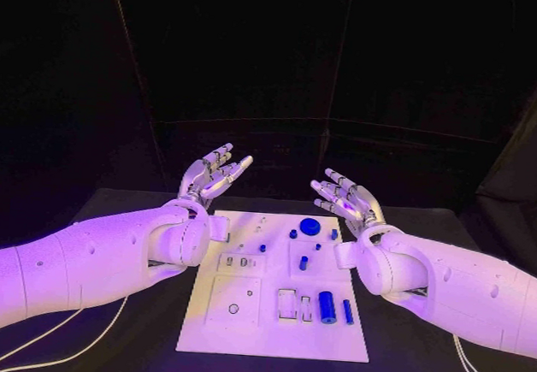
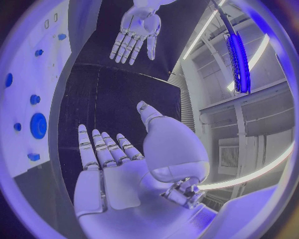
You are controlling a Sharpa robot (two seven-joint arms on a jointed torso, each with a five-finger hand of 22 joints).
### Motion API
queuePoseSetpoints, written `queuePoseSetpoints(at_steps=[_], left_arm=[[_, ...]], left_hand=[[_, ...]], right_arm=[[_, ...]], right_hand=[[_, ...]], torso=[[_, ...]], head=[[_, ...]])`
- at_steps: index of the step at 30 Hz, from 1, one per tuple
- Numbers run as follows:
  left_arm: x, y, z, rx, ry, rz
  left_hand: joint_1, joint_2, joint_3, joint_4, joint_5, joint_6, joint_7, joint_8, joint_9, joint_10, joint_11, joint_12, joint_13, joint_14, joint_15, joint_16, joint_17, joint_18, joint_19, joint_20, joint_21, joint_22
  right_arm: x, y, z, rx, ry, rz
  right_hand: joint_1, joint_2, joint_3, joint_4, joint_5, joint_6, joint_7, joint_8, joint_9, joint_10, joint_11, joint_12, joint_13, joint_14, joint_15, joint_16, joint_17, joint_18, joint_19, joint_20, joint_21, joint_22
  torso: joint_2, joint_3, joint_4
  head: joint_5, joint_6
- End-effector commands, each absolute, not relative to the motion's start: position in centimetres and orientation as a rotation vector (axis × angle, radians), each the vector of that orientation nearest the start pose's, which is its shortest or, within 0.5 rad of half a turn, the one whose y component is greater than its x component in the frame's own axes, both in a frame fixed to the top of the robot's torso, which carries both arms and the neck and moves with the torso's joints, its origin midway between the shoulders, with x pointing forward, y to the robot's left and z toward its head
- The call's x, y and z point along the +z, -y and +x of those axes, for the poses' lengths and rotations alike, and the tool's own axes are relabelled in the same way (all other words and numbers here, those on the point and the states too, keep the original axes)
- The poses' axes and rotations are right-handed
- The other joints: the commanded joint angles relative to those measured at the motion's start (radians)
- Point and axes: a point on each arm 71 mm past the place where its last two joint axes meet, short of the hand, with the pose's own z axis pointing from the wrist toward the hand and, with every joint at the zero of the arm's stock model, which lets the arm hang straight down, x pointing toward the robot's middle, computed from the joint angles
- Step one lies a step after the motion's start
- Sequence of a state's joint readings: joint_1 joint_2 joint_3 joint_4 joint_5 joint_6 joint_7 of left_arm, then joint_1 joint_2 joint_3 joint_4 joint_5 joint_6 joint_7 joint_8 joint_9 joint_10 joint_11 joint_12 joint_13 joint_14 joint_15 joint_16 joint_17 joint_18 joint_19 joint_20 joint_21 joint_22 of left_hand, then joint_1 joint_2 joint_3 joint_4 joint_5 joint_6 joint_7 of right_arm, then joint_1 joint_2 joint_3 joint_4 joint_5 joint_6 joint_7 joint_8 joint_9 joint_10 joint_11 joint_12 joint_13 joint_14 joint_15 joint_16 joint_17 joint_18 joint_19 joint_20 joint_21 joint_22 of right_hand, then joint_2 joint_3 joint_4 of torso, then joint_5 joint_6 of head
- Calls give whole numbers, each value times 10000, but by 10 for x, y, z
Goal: Assemble the parts on the task board
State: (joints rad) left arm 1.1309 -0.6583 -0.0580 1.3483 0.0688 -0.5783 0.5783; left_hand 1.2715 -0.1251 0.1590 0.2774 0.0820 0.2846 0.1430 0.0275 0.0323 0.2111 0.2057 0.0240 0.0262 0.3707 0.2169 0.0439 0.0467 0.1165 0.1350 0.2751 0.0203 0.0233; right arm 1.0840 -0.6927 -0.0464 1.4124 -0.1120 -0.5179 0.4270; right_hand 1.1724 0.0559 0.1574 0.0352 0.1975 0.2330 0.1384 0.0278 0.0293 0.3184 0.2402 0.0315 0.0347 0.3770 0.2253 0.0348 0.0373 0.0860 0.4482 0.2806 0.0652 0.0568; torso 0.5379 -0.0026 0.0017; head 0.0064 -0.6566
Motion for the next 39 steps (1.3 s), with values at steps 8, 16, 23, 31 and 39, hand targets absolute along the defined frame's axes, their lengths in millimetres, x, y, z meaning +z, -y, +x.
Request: queuePoseSetpoints(at_steps=[8,16,23,31,39], left_arm=[[-216,-181,509,-14705,-11655,-11481],[-217,-194,507,-14799,-11638,-11573],[-217,-200,501,-14950,-11826,-11592],[-212,-201,488,-15524,-12409,-11192],[-204,-195,470,-16142,-12894,-10777]], left_hand=[[586,120,90,126,60,490,1236,116,60,550,337,92,65,1046,234,323,142,60,288,172,178,93],[871,435,293,-221,97,3355,1369,698,347,5438,337,1220,502,4757,-183,1697,600,449,5229,136,2312,1144],[986,646,299,-869,75,6053,968,1334,516,7197,-179,1782,451,6465,-734,2173,709,693,6731,-146,3041,1348],[968,781,477,-1223,88,6953,686,1276,382,8359,-514,1643,396,7651,-1127,2179,943,688,7611,-538,3328,1359],[908,763,548,-1311,84,7104,642,1148,342,8601,-568,1470,393,7876,-1187,2071,1033,683,7774,-605,3335,1317]], right_arm=[[-244,156,489,14953,-16441,9156],[-216,191,506,11935,-15335,4124],[-201,193,513,11164,-15407,2398],[-183,194,522,9222,-15803,256],[-174,188,530,6615,-16383,-1664]], right_hand=[[1876,-138,367,-1757,-258,5159,1198,927,423,5764,-321,1194,286,5598,-488,1075,270,949,3076,60,1306,520],[1791,-232,955,-2201,-143,6627,933,841,371,6846,-610,966,267,6917,-902,1022,273,979,4133,-326,2028,740],[1655,-405,1351,-2416,-120,7142,833,750,379,7591,-804,781,279,7748,-1174,993,345,957,4749,-678,2793,1099],[1907,-676,1308,-2783,103,7785,571,770,395,8683,-1166,770,310,9131,-1692,1380,701,909,5259,-1254,4556,2174],[1802,-791,1017,-2736,-283,8050,439,617,372,8931,-1347,450,316,10419,-2026,2021,1394,935,5168,-1581,6599,3538]], torso=[[-1,-1,1],[268,9,56],[487,-14,145],[836,-100,341],[1128,-150,551]], head=[[-1,-1],[-81,-43],[-160,-45],[-346,65],[-522,70]])
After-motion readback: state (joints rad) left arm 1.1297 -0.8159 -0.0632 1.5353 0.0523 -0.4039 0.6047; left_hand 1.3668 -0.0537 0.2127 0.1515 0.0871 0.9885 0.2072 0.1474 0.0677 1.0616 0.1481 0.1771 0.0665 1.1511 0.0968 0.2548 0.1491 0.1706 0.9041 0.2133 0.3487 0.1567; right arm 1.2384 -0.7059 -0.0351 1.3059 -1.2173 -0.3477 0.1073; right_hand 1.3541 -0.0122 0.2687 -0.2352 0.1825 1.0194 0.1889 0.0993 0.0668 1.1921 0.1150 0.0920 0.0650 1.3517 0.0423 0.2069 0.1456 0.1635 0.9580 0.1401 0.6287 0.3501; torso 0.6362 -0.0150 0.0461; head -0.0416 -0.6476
